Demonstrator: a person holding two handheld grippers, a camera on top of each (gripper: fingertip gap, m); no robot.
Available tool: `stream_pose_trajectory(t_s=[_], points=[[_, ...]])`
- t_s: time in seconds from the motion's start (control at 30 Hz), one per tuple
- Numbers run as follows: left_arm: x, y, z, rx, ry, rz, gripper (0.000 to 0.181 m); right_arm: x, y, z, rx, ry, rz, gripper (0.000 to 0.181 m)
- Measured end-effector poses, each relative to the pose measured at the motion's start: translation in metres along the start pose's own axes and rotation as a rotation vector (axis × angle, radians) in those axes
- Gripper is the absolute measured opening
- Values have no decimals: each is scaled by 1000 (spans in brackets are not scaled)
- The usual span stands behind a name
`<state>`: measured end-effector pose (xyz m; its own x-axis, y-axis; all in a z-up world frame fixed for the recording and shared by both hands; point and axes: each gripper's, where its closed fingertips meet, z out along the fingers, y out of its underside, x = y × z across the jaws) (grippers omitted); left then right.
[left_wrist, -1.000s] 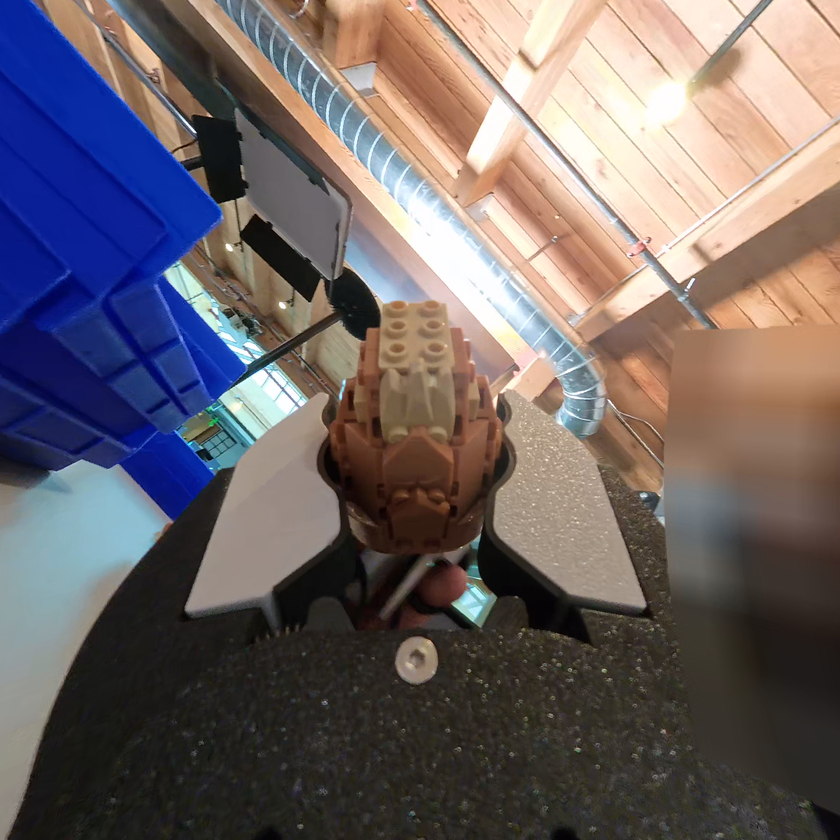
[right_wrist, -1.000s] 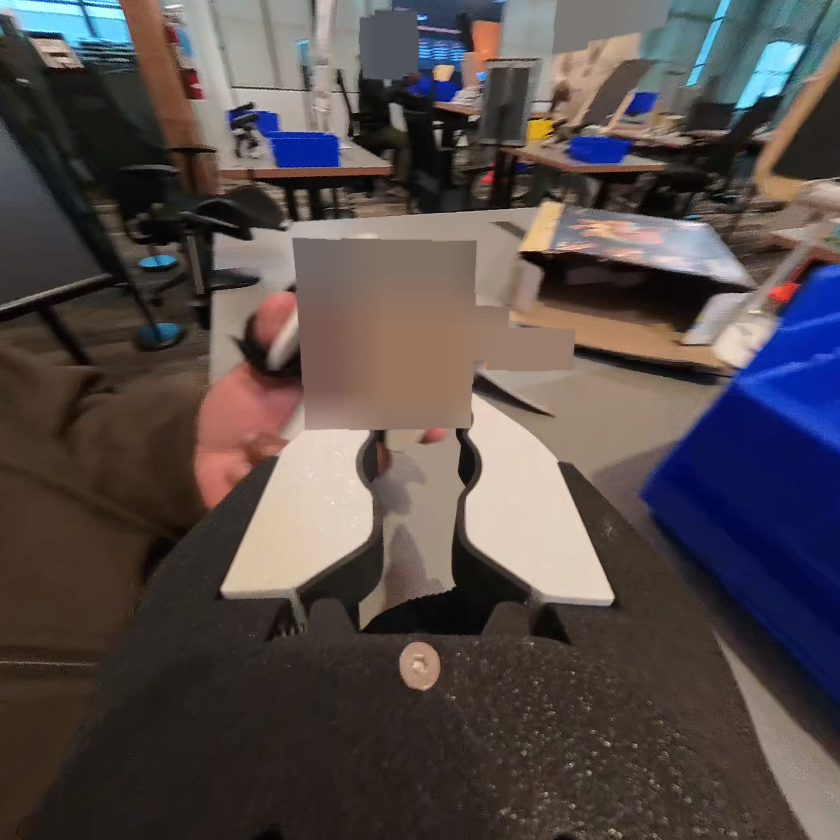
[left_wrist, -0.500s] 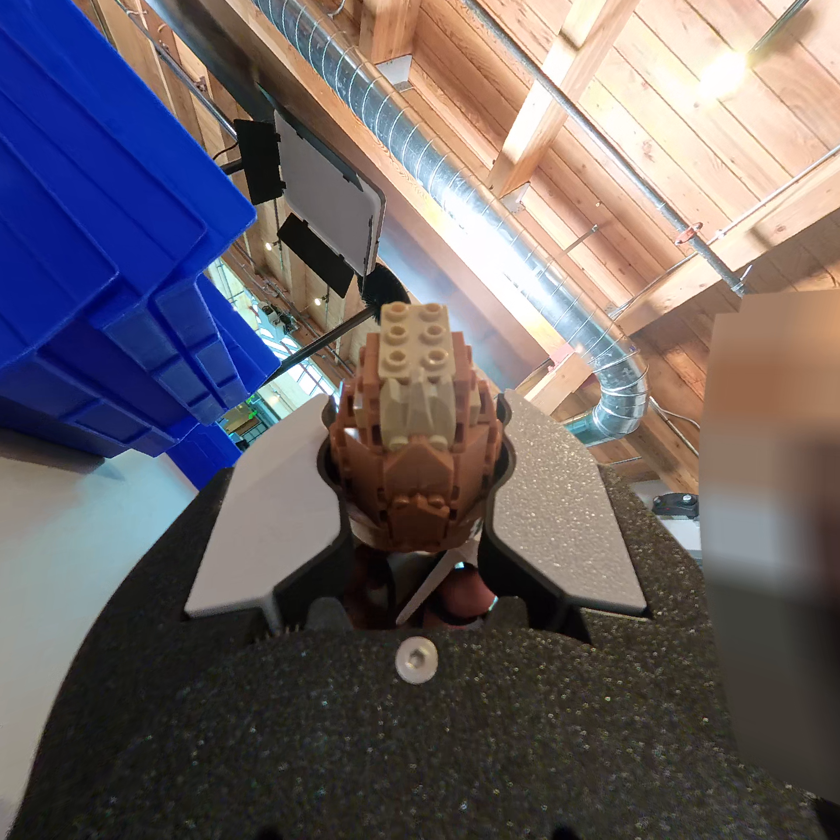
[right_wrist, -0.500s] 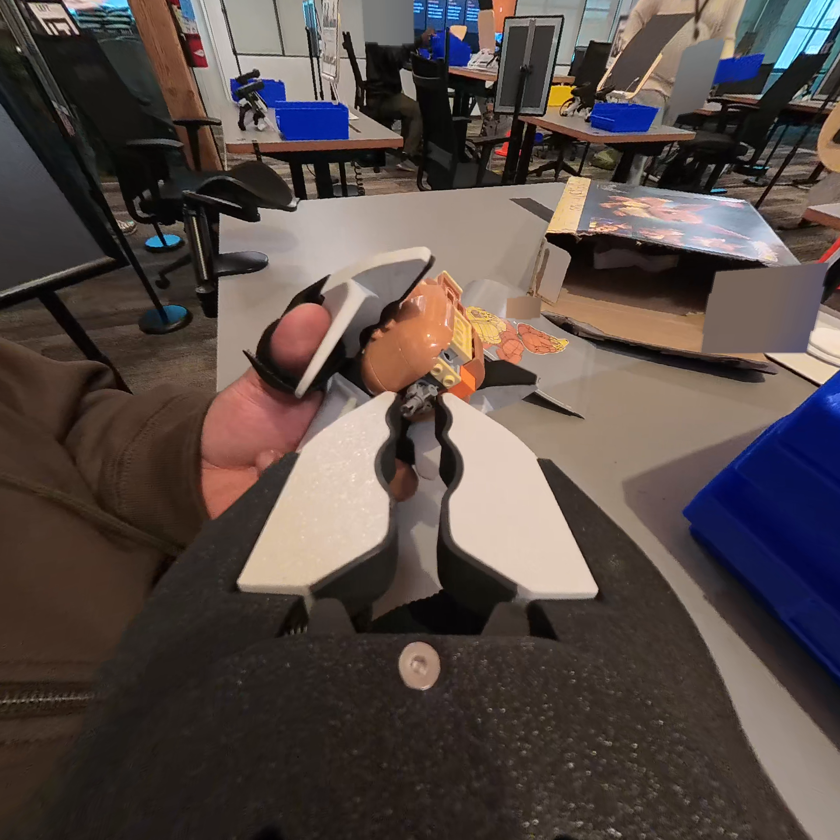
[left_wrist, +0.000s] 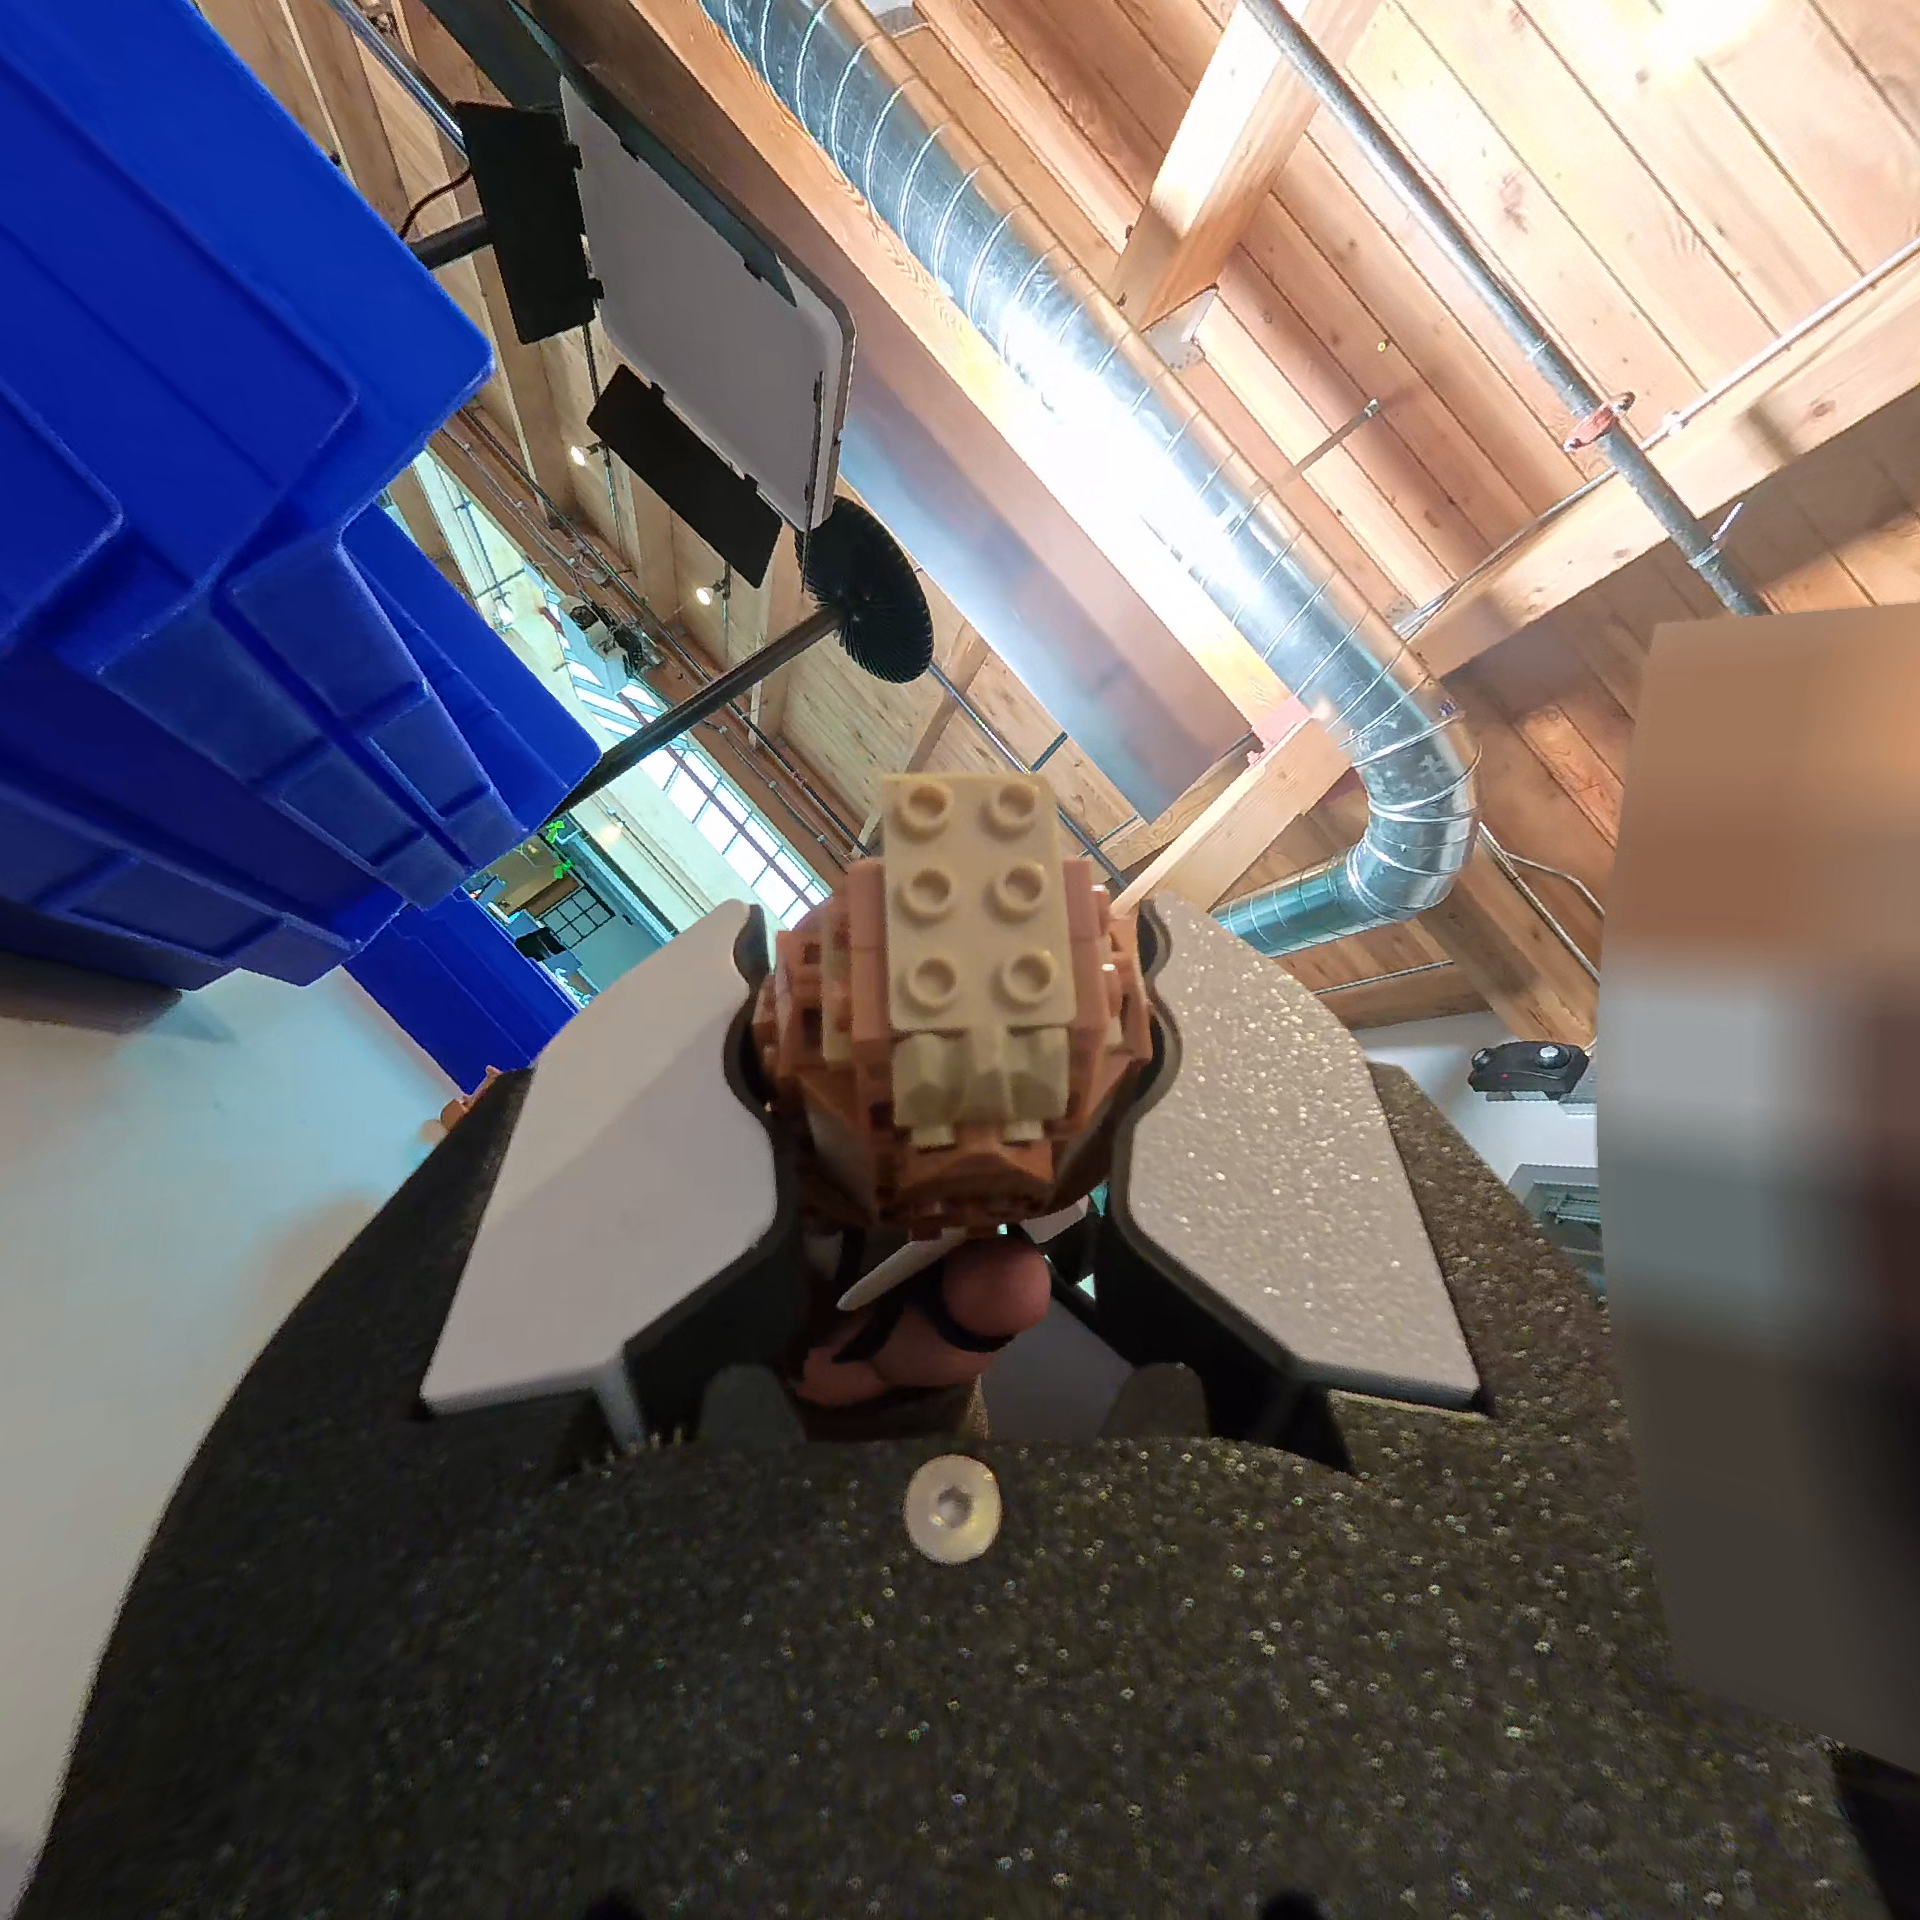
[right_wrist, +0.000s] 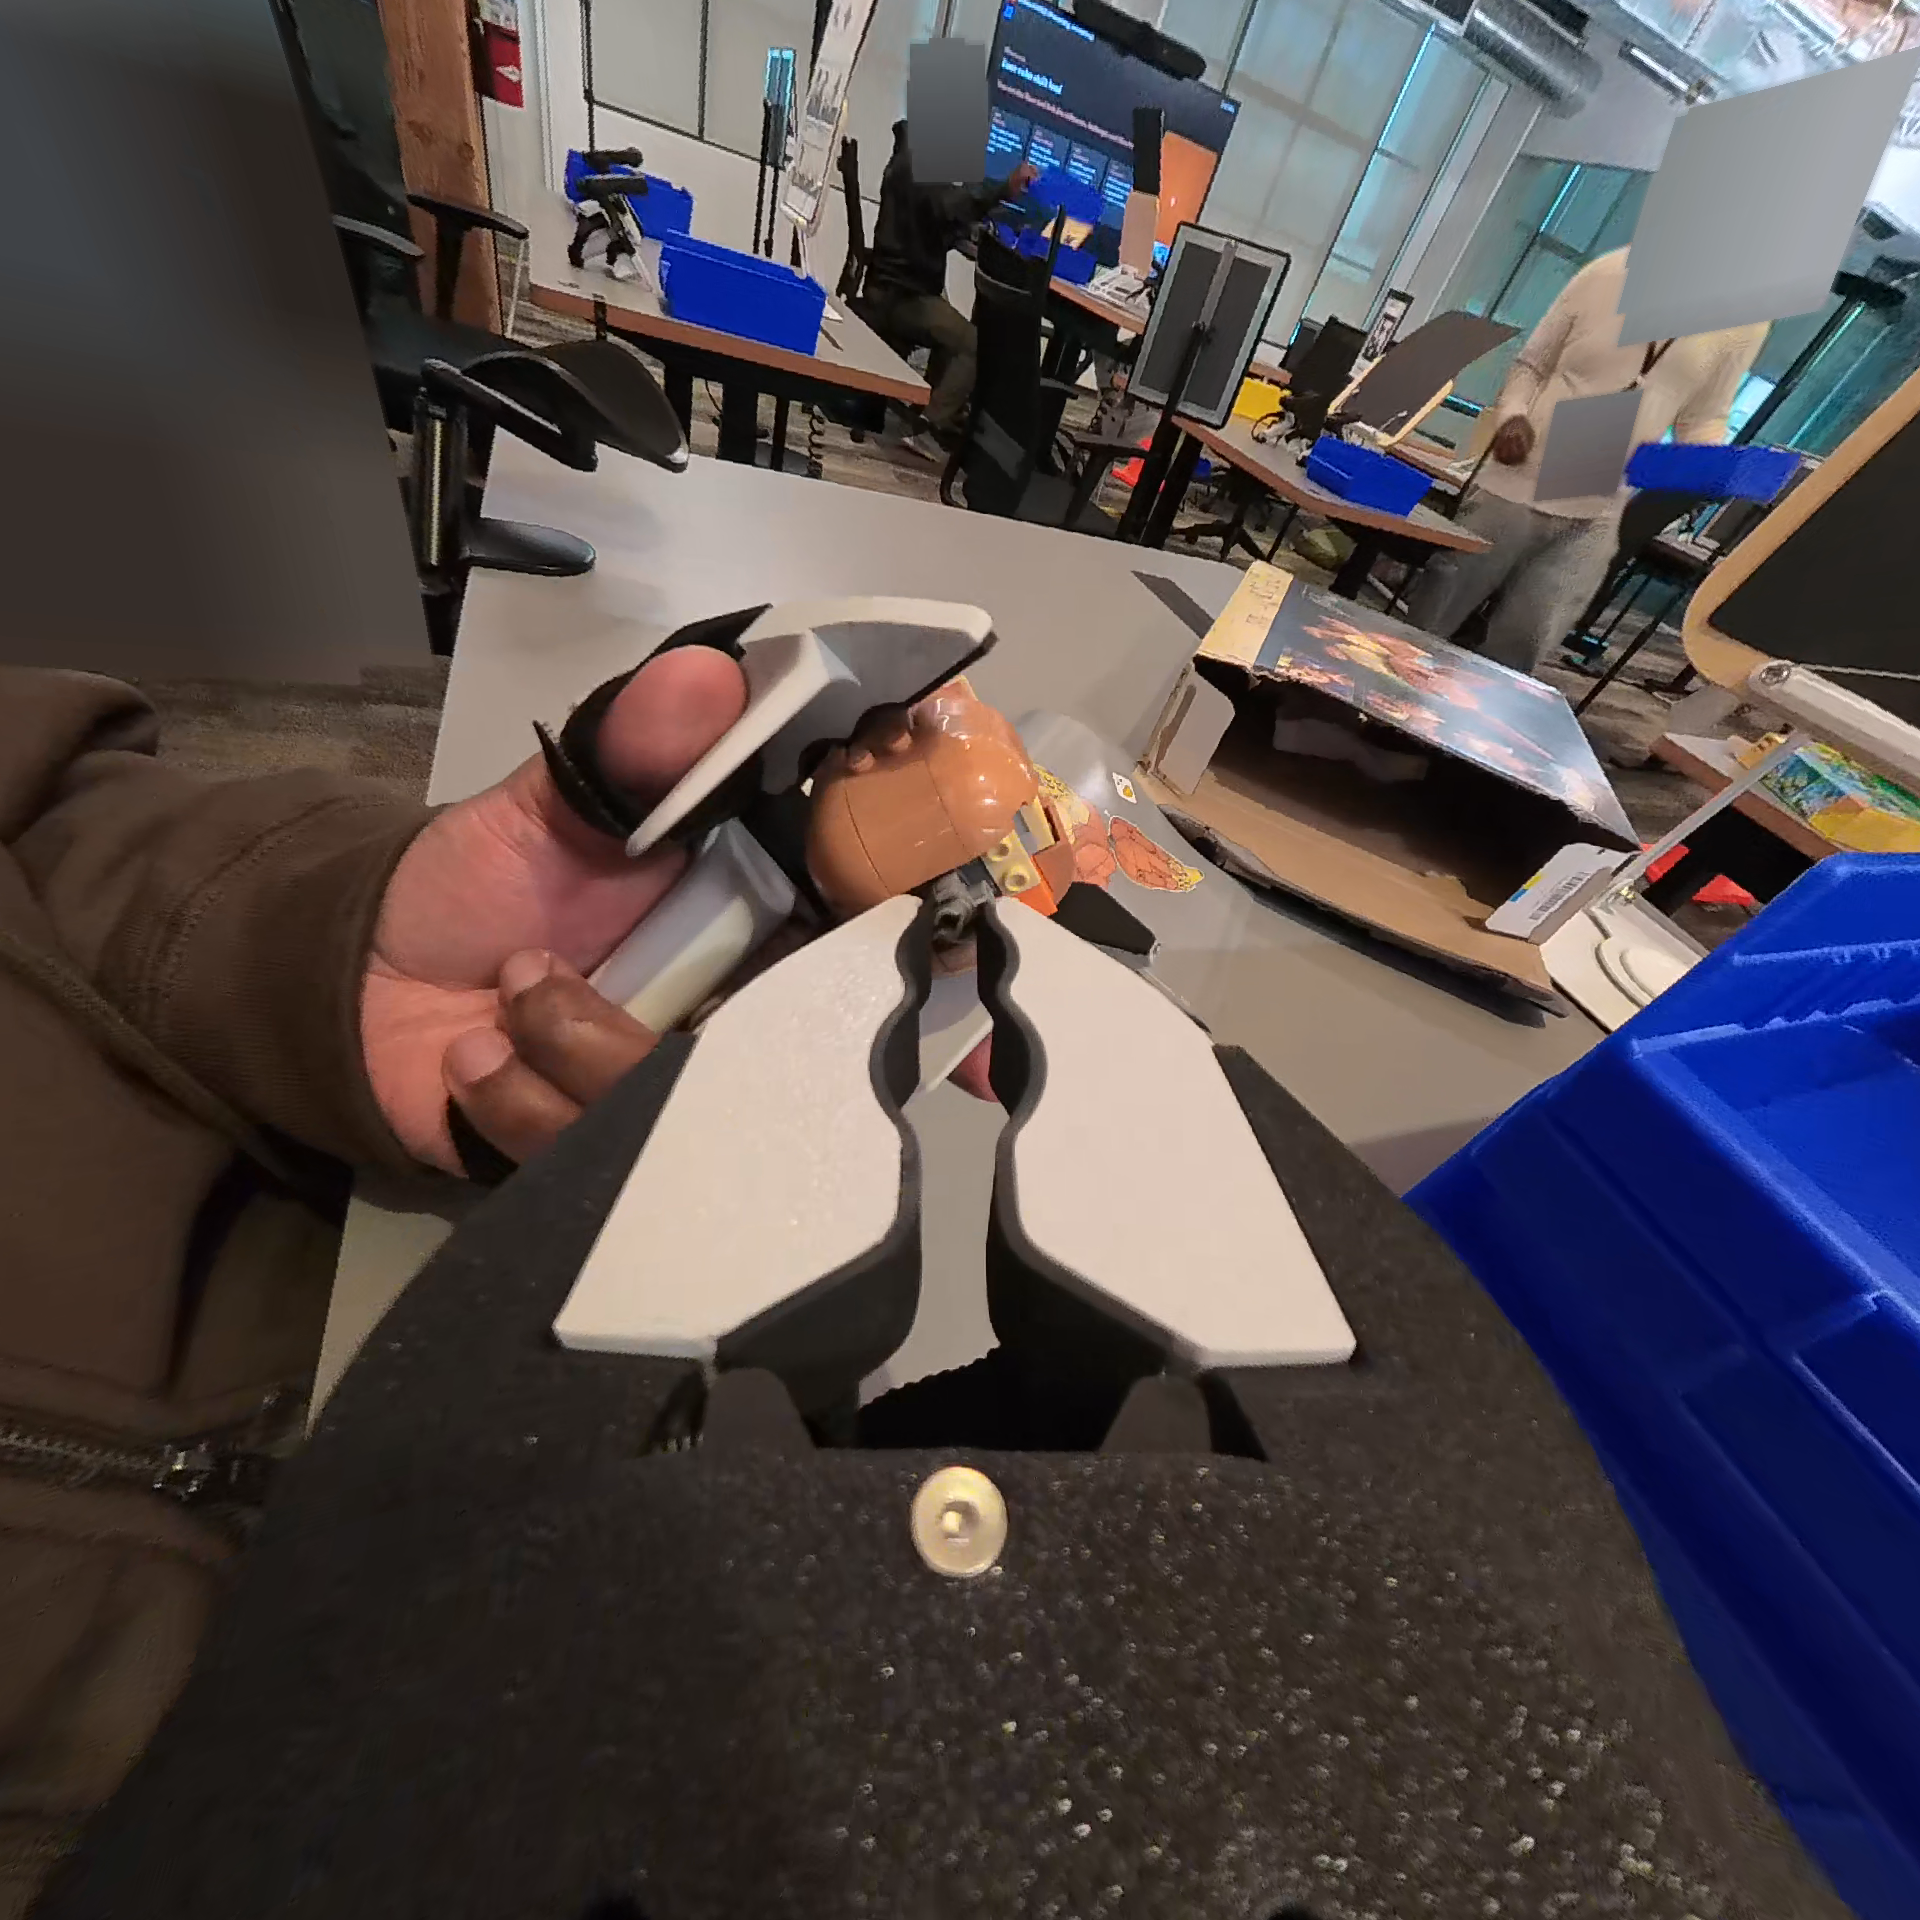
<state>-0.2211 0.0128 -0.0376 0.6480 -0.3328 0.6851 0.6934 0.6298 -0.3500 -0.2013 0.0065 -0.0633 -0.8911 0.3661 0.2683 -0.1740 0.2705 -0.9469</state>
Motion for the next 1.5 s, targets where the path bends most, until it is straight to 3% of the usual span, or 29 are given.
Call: stream_pose_trajectory(t_s=[0.4, 0.83, 0.97, 1.17, 1.3, 1.5], points=[[-2, 3, 0, -28, -21, 4, 67, -1, -4, -7, 2, 76, -209, 8], [2, 2, -2, -16, 24, -32, 58, 2, -5, -14, 31, 89, -261, 8], [10, 4, -1, -46, 26, 74, 58, -1, -6, -16, 37, 43, -207, 9], [29, 4, -3, -86, 7, 406, 57, -7, -29, -27, 100, -87, 21, 20], [41, 13, -2, -150, 10, 606, 57, -16, -35, -19, 53, -114, -19, 29], [39, 12, -3, -173, -8, 625, 58, -20, -38, -14, 33, -128, -63, 25]])
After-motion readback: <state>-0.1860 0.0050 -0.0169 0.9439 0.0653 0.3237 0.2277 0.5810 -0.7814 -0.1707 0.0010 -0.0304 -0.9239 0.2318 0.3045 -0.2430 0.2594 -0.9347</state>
